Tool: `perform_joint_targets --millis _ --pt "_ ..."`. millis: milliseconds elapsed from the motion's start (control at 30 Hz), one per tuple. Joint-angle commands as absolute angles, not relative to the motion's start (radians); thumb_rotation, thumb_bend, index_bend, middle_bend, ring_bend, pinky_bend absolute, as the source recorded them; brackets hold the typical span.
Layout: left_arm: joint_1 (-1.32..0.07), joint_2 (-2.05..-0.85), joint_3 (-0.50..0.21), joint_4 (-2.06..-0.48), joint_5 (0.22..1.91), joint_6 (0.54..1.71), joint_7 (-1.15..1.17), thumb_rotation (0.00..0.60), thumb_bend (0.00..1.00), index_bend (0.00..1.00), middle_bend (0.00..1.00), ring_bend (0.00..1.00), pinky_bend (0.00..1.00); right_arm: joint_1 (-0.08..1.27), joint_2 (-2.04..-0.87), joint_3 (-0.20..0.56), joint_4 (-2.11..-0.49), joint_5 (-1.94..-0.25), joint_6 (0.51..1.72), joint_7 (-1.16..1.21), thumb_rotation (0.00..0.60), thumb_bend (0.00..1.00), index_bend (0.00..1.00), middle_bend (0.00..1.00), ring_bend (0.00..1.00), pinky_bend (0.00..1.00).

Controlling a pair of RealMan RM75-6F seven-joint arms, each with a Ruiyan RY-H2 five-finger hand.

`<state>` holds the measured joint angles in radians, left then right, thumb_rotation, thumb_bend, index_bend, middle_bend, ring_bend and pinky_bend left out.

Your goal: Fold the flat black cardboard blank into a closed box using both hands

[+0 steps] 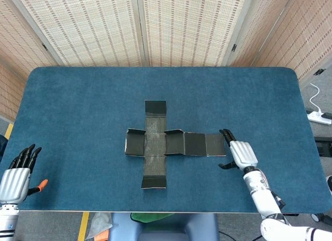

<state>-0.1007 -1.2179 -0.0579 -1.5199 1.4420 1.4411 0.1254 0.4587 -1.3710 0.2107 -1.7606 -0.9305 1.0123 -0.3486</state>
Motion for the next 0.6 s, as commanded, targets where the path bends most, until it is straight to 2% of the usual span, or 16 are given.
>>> perform_joint_targets --millis 33,400,600 --pt "-0.103 -1.22 -0.058 -1.516 1.441 1.437 0.122 0.6 0.2 0.07 0.0 0.0 0.18 0.575 -1.452 0.25 -1.716 -0.75 0.919 -0.432 0.6 0.06 0.0 0.0 0.75 1.0" --pt "-0.11 -1.225 -0.052 -1.499 1.44 1.425 0.106 0.6 0.2 0.07 0.0 0.0 0.18 0.796 -1.583 0.264 -1.569 -0.433 0.901 -0.597 0.6 0.1 0.0 0.0 0.75 1.0" --pt "-0.108 -1.225 -0.051 -1.491 1.432 1.422 0.097 0.6 0.2 0.07 0.0 0.0 0.18 0.867 -1.623 0.253 -1.504 -0.328 0.895 -0.648 0.6 0.11 0.0 0.0 0.75 1.0"
